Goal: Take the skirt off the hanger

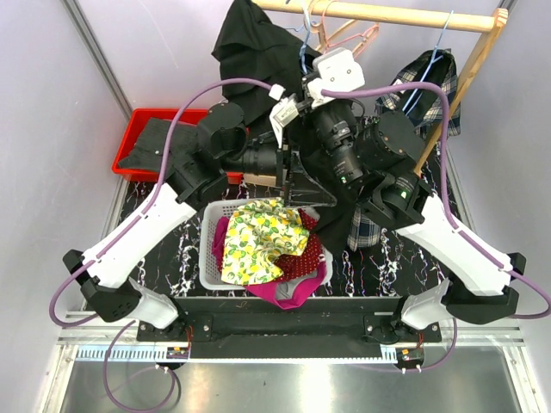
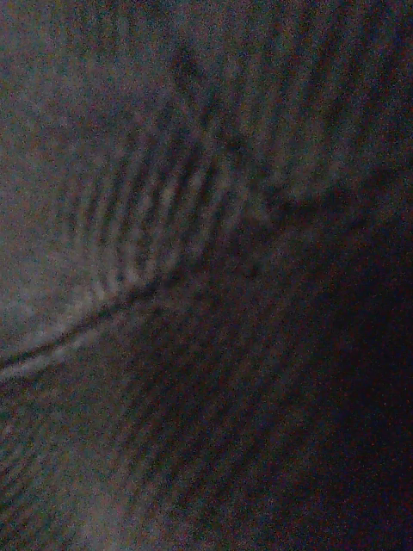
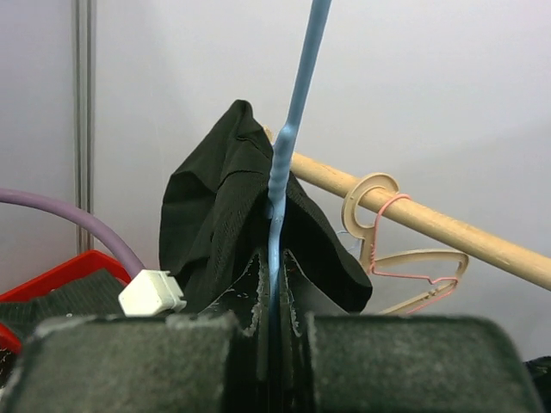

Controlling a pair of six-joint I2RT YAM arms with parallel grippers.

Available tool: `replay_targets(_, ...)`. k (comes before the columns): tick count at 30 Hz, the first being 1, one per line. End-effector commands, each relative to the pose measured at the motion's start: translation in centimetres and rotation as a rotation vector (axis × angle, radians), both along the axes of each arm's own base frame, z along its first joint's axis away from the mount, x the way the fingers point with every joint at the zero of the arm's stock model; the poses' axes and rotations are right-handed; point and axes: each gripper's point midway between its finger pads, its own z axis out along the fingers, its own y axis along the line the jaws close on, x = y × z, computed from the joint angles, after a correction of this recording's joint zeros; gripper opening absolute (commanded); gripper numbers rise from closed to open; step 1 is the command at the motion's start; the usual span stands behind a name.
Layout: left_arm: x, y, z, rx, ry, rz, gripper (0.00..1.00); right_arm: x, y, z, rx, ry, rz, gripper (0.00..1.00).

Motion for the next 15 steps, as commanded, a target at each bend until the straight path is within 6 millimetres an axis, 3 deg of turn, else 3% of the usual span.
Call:
replay_targets(1,-5.8,-3.7,-7.5,0.189,0.011,-0.229,0.85,0.4,1.0,2.9,0.137,-0.087,-0.002,0.0)
replay_targets(3,-6.9,-4.3,-8.1,0.195,-0.056,-0.277,0.55,0.1,0.5,3.7,0.15,-0.099,-0.001,0.0)
replay_targets(4,-7.0,-4.4,-8.3,0.206,-0.069,-0.281,0.04,-0.2,0.1,4.6,0.164,-0.111,0.001,0.0)
replay_targets(5,-6.9,-4.5,-7.9,0.204,-0.095,-0.266,0.0,-0.5,0.0,4.9,0.158,-0.115,0.008,0.0)
replay_targets(8,-4.6,-4.5,-8.2,0.262,-0.214,-0.134,0.0,-1.8,-1.3,7.0,0.179,-0.153,0.019,0.0)
replay_targets(9,-2.0,-4.5,-8.5,0.298,-0.326,-0.019,0.0,-2.4,-2.3,8.1,0.203,-0.169,0.019,0.0)
replay_targets(11,0.7,-3.1,-7.8,0.344,-0.446,0.129,0.0,-3.0,-3.4,9.3,0.221,-0.186,0.02,0.0)
replay_targets(12,3.9,-2.1,-7.8,0.404,-0.557,0.272,0.0,-3.6,-4.5,10.5,0.246,-0.203,0.023,0.0)
replay_targets(14,6.6,-0.2,-7.4,0.468,-0.658,0.421,0.0,-3.7,-4.7,10.9,0.241,-0.202,0.019,0.0)
replay_targets(15,7.0,0.5,-7.5,0.486,-0.722,0.424,0.0,-4.2,-5.9,12.1,0.268,-0.217,0.01,0.0)
